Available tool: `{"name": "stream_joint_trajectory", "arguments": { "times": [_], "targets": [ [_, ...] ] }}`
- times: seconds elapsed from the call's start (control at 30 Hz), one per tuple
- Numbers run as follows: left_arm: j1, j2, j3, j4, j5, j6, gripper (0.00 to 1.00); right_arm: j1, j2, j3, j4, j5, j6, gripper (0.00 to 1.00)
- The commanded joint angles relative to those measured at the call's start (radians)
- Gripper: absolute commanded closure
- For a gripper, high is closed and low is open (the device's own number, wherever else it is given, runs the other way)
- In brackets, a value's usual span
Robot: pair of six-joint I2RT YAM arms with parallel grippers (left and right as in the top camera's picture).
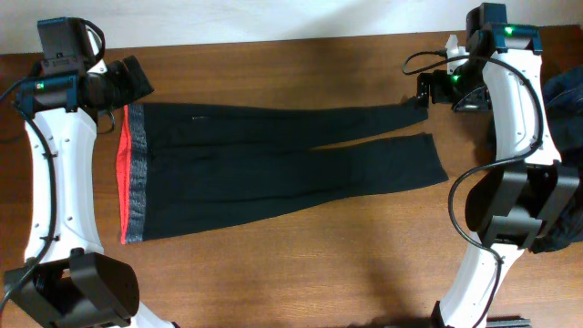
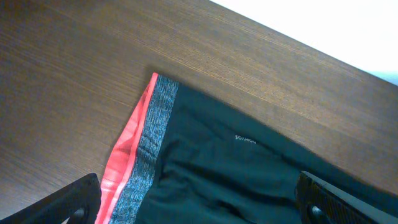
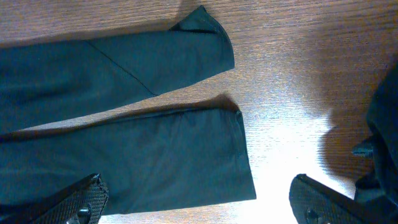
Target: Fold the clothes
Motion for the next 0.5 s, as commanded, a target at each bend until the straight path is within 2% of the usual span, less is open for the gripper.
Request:
{"name": "stream_joint_trajectory", "arguments": {
  "times": [0.0,0.47],
  "targets": [
    [0.002,-0.003,-0.001,-0.001,-0.013,-0.002,0.01,-0.001,-0.008,0.005,0.000,-0.012,0.007,0.02],
    [0.002,-0.003,-0.001,-0.001,-0.013,-0.002,0.01,-0.001,-0.008,0.005,0.030,-0.013,0.008,0.01]
  ]
}}
